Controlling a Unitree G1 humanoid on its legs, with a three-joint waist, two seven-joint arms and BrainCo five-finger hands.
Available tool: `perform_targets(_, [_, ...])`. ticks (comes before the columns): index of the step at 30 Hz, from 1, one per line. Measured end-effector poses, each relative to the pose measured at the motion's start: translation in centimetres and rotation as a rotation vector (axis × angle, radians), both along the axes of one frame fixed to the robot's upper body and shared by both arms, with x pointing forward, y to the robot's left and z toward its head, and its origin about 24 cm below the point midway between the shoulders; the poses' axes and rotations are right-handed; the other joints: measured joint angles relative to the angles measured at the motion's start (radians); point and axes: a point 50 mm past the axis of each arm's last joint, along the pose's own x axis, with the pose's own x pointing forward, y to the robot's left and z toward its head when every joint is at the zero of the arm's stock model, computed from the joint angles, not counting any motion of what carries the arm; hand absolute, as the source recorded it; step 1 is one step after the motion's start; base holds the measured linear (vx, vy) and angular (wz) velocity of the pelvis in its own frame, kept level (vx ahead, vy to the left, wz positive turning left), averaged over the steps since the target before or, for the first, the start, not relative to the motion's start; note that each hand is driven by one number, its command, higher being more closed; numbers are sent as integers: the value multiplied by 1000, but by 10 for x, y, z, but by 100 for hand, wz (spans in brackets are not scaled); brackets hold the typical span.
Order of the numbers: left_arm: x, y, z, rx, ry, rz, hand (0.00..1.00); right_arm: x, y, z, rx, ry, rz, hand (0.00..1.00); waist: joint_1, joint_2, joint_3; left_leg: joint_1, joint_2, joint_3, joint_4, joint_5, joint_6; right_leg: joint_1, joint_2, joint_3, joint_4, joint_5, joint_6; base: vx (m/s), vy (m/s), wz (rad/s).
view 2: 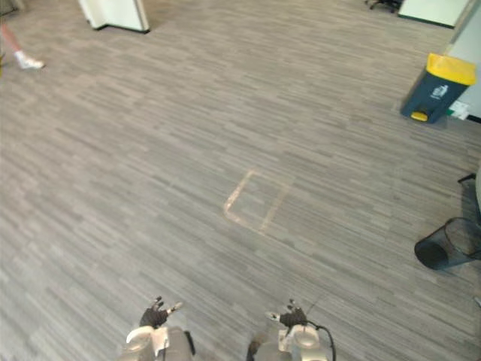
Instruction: Organize the slippers on the shoe rack
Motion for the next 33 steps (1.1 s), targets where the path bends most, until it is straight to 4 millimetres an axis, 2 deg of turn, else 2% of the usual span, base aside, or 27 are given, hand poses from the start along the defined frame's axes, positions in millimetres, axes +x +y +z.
perform_targets(1, [-1, 0, 0, 1, 3, -1, 0, -2, 0, -1, -1, 6, -1, 0, 1, -1, -4, 2, -29, -38, -136, 53, -10, 10, -15, 15, -14, -11, 18, 486, 295, -92])
perform_targets(2, [-7, -2, -3, -5, 20, 2, 0, -7, -5, -3, -14, 30, 7, 0, 14, 13, -14, 18, -44, -75, -223, 213, -28, 43, -15, 68, -37, -32, 47, 408, 268, -81])
perform_targets(3, [-8, 2, -3, 4, 23, 6, 0, -7, -1, -4, -8, 32, 14, 0, 18, 6, -17, 22, -61, -73, -209, 211, 16, 57, -30, 83, -44, -35, 52, 518, 311, -65])
perform_targets(4, [-8, 10, -3, 26, 29, 11, 0, -8, 7, -5, 10, 33, 27, 0, 12, -32, -34, 20, -86, -58, -190, 158, 21, 43, -60, 81, -17, -30, 45, 522, 256, -24])
perform_targets(5, [-8, 12, -2, 30, 28, 13, 0, -11, 9, -6, 17, 36, 26, 0, 10, -42, -40, 8, -94, -60, -138, 105, 39, -3, -68, 83, 86, -29, 52, 491, 226, -12])
perform_targets(6, [-8, 13, -2, 32, 32, 12, 0, -10, 9, -5, 16, 35, 27, 0, 11, -43, -40, 14, -93, -54, -125, 91, 44, -20, -70, 90, 142, -31, 55, 573, 235, -24])
perform_targets(7, [-12, 17, -5, 41, 55, 11, 0, -10, 11, -6, 22, 35, 22, 0, 17, -61, -38, 74, -95, -19, -129, 66, 60, -93, -90, 114, 363, -23, 102, 473, 182, -34])
perform_targets(8, [-17, 22, -7, 50, 80, 7, 0, -10, 13, -6, 31, 37, 20, 0, 17, -68, -36, 152, -111, 2, -157, 38, 67, -162, -120, 114, 574, 8, 210, 573, 174, -44])
perform_targets(9, [-21, 22, -8, 53, 96, 1, 0, -10, 13, -6, 34, 34, 22, 0, 12, -71, -37, 219, -116, 18, -185, 18, 74, -216, -141, 87, 723, 6, 214, 384, 81, -37])
perform_targets(10, [-22, 21, -9, 51, 105, -5, 0, -9, 13, -5, 35, 32, 25, 0, 9, -71, -38, 261, -117, 27, -205, 11, 76, -245, -153, 50, 783, -6, 192, 477, 81, -33])
perform_targets(11, [-27, 19, -12, 51, 126, -23, 0, -6, 12, -4, 39, 25, 33, 0, 4, -67, -40, 343, -117, 47, -261, 7, 78, -301, -174, -34, 850, -47, 119, 461, 49, -33])
perform_targets(12, [-28, 17, -13, 49, 133, -33, 0, -4, 12, -4, 38, 19, 37, 0, 2, -62, -42, 396, -112, 67, -307, 7, 77, -344, -178, -102, 836, -74, 75, 546, 33, -49])
perform_targets(13, [-29, 15, -14, 45, 139, -42, 0, 1, 12, -2, 39, 5, 42, 0, -3, -54, -43, 445, -99, 98, -343, 8, 75, -406, -175, -186, 767, -97, 41, 556, -11, -57])
perform_targets(15, [-28, 12, -14, 40, 146, -55, 0, 9, 11, 2, 36, -19, 49, 0, -10, -42, -36, 491, -74, 137, -379, 8, 76, -486, -145, -265, 585, -88, 16, 471, -51, -48])
perform_targets(17, [-31, 10, -16, 41, 164, -72, 0, 13, 7, 4, 23, -28, 51, 0, -21, -34, -30, 547, -55, 161, -413, 6, 73, -517, -78, -259, 253, 61, 27, 566, -108, -15])
perform_targets(18, [-32, 13, -16, 56, 168, -86, 0, 7, 5, 1, 20, -9, 45, 0, -24, -51, -36, 583, -77, 158, -419, -11, 37, -512, -71, -222, 99, 202, 16, 574, -126, 1])
perform_targets(19, [-32, 13, -16, 57, 169, -88, 0, 4, 3, 1, 15, -3, 41, 0, -26, -55, -39, 607, -77, 155, -420, -24, 15, -506, -68, -199, 103, 303, -17, 607, -143, -21])
perform_targets(20, [-34, 3, -19, 31, 186, -89, 0, 8, -12, 3, -21, -8, 39, 0, -21, 8, -40, 644, -29, 148, -410, -37, -10, -513, -35, -197, 191, 275, -42, 563, -148, -21])
perform_targets(21, [-32, -9, -20, -1, 176, -98, 0, 6, -21, 3, -34, -2, 16, 0, -32, 36, -46, 623, -8, 119, -343, -27, -25, -528, -27, -201, 256, 203, -40, 545, -161, -27])
perform_targets(22, [-31, -12, -19, -9, 171, -99, 0, 7, -23, 4, -33, -6, 4, 0, -35, 45, -44, 609, 4, 104, -288, -23, -33, -526, -24, -201, 278, 175, -43, 498, -197, -11])
perform_targets(23, [-30, -15, -20, -21, 171, -103, 0, 6, -23, 4, -27, -7, -14, 0, -43, 65, -50, 555, 41, 67, -134, -2, -59, -506, -3, -203, 289, 133, -50, 486, -218, -19])
perform_targets(24, [-28, -16, -19, -26, 166, -106, 0, 6, -24, 4, -31, -2, -10, 0, -51, 76, -46, 488, 80, 30, 58, 74, -47, -450, 28, -200, 261, 111, -50, 578, -216, -22])
perform_targets(25, [-28, -16, -19, -26, 164, -107, 0, 3, -24, 3, -30, 8, -10, 0, -51, 77, -46, 449, 101, 15, 169, 126, -49, -409, 47, -189, 228, 103, -53, 567, -140, -36])
perform_targets(26, [-27, -14, -18, -22, 155, -99, 0, -2, -24, 1, -29, 21, -16, 0, -45, 77, -42, 380, 135, 22, 350, 102, -43, -336, 81, -161, 169, 94, -68, 378, -56, -41])
perform_targets(28, [-24, -11, -16, -17, 134, -82, 0, -9, -23, -3, -26, 47, -22, 0, -35, 60, -40, 295, 143, 69, 471, 27, -34, -240, 101, -113, 96, 91, -72, 418, -4, -72])
perform_targets(31, [-20, -7, -12, -7, 107, -76, 0, -17, -24, -6, -28, 80, -28, 0, -19, 51, -40, 182, 108, 134, 359, -47, 1, -150, 95, -20, 24, 97, -56, 402, 66, -95])
perform_targets(33, [-20, -4, -12, 3, 101, -71, 0, -15, -23, -6, -25, 80, -28, 0, -1, 41, -33, 136, 27, 74, 84, -61, 17, -104, 64, 79, -2, 94, -26, 416, 203, -133])
